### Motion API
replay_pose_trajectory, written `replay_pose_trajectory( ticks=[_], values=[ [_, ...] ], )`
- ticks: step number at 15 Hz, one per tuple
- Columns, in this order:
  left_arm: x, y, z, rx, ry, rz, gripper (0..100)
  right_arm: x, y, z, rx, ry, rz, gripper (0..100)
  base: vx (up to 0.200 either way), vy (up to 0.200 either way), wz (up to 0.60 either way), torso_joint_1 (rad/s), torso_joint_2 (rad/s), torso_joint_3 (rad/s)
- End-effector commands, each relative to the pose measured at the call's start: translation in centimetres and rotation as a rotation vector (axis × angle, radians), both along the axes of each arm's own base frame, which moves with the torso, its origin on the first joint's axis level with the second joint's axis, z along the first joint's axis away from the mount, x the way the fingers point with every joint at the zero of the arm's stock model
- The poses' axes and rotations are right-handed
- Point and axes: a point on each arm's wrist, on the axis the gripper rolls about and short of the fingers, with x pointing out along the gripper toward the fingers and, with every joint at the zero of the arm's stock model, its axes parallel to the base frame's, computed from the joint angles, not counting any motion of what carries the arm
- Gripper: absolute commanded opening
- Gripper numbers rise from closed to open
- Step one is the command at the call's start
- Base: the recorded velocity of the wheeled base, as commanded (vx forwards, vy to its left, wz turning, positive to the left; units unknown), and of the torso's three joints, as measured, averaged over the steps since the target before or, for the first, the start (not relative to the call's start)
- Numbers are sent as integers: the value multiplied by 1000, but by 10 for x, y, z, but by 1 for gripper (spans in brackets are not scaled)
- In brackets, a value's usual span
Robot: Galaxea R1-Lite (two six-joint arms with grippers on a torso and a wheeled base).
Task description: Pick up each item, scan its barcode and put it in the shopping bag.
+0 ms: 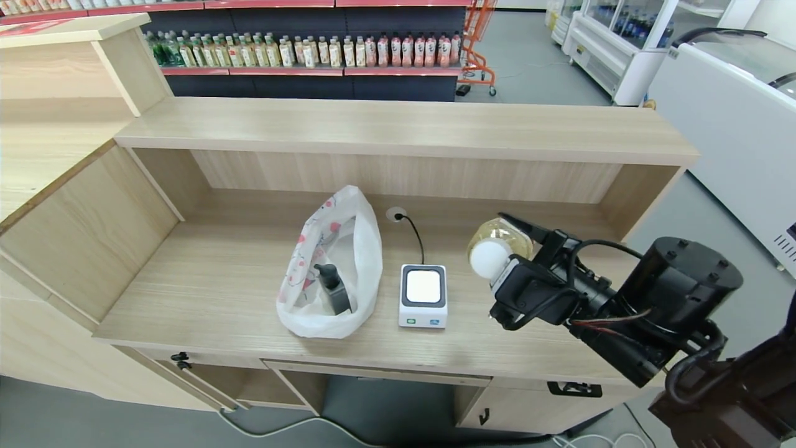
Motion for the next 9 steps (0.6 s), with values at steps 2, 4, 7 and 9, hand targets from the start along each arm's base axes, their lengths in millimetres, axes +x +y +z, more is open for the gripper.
replay_pose_trajectory(
  ticks=[2, 4, 7, 9],
  values=[
    [0, 0, 0, 1, 1, 0, 100, 15, -11, -34, -73, 71, -59, 0, 0, 0, 0, 0, 0, 0],
    [0, 0, 0, 1, 1, 0, 100, 20, -9, -43, -92, 92, -61, 0, 0, 0, 0, 0, 0, 0],
    [0, 0, 0, 1, 1, 0, 100, 30, 2, -48, -85, 89, -38, 0, 0, 0, 0, 0, 0, 0],
    [0, 0, 0, 1, 1, 0, 100, 37, 10, -50, -81, 78, -9, 0, 0, 0, 0, 0, 0, 0]
  ],
)
